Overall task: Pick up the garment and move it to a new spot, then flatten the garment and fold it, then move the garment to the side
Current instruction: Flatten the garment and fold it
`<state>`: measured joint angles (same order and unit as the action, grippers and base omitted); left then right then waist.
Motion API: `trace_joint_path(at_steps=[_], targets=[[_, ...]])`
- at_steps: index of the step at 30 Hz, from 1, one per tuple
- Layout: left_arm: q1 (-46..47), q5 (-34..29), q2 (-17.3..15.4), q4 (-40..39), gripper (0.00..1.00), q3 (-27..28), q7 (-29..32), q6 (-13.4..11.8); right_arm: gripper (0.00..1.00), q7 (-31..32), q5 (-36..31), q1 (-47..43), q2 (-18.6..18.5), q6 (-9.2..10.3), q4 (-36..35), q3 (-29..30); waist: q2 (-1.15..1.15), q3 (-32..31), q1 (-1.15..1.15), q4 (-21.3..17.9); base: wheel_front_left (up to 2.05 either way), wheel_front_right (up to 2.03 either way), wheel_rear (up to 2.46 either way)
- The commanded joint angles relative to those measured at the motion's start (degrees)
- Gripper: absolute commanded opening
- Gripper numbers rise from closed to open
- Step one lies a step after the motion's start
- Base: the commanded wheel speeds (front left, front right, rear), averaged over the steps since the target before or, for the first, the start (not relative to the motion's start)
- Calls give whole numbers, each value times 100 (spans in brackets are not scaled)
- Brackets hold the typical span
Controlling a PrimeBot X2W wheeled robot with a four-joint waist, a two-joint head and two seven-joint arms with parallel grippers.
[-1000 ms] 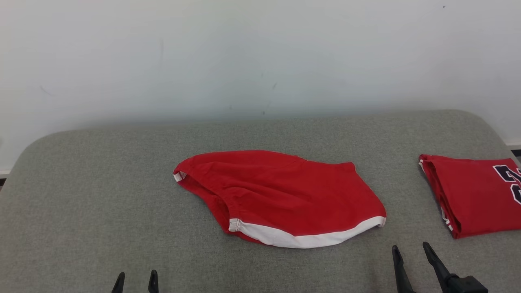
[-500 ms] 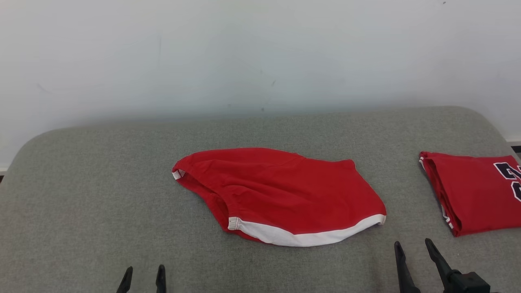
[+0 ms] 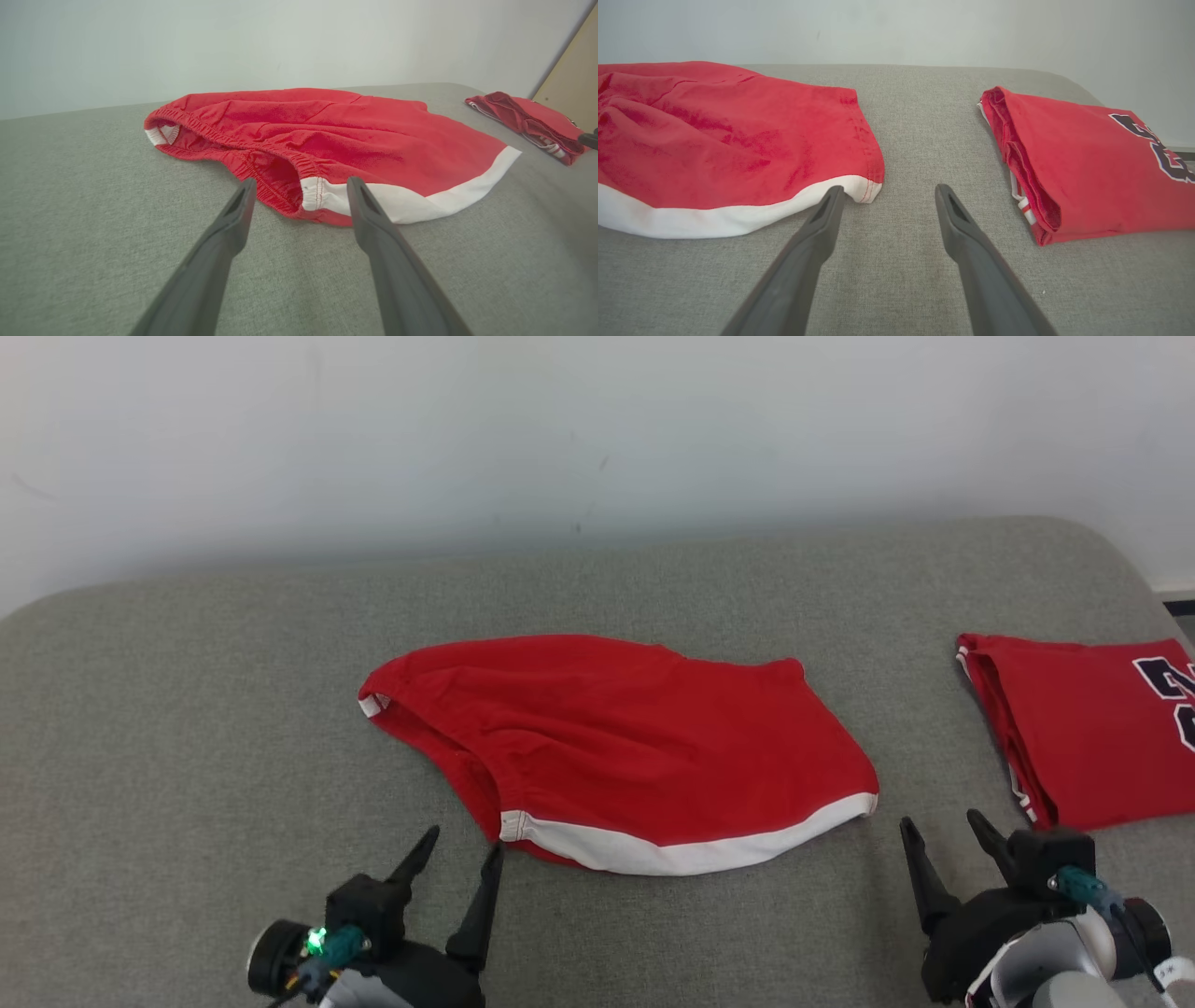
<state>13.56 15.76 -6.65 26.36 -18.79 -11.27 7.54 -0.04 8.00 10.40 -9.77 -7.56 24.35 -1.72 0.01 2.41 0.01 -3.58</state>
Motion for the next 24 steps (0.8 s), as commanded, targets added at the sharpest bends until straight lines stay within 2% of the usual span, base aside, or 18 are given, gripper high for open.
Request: trace_joint_path(at_steps=[1, 6, 14, 16, 17, 20, 21, 22, 23, 24], targets=[[130, 23, -41, 65, 100, 21, 20, -12, 100, 14, 37, 86, -46, 17, 42, -23, -1, 259, -1, -113, 0, 0, 0], [726, 166, -38, 618, 100, -280, 266, -11, 100, 50, 78, 618, -132, 16, 400, -121, -1, 570, -1, -191, 0, 0, 0], [1154, 565, -130, 1092, 100, -760, 166, -11, 100, -264, 124, 1060, -219, 17, 900, -351, -1, 726, -1, -233, 0, 0, 0], [1226, 645, -163, 1183, 78, -824, 143, -11, 100, -327, 155, 1100, -226, 16, 985, -383, -1, 737, -1, -234, 0, 0, 0], [1255, 689, -177, 1219, 73, -851, 119, -11, 100, -366, 163, 1116, -227, 17, 1029, -400, -1, 741, -1, -235, 0, 0, 0], [1346, 762, -208, 1317, 67, -938, 70, -11, 100, -447, 193, 1170, -220, 17, 1125, -446, -1, 752, -1, -249, 0, 0, 0], [1383, 794, -219, 1331, 54, -984, 50, -11, 100, -470, 199, 1181, -216, 17, 1153, -464, -1, 757, -1, -254, 0, 0, 0], [1410, 821, -234, 1356, 45, -1020, 22, -11, 100, -488, 206, 1189, -212, 17, 1181, -480, -1, 762, -1, -258, 0, 0, 0], [1438, 827, -260, 1376, 10, -1066, 0, -10, 100, -505, 211, 1197, -209, 17, 1206, -498, -1, 766, -1, -262, 0, 0, 0], [1461, 850, -269, 1389, 0, -1107, -28, -11, 100, -522, 214, 1204, -206, 17, 1227, -513, -1, 770, -1, -265, 0, 0, 0]])
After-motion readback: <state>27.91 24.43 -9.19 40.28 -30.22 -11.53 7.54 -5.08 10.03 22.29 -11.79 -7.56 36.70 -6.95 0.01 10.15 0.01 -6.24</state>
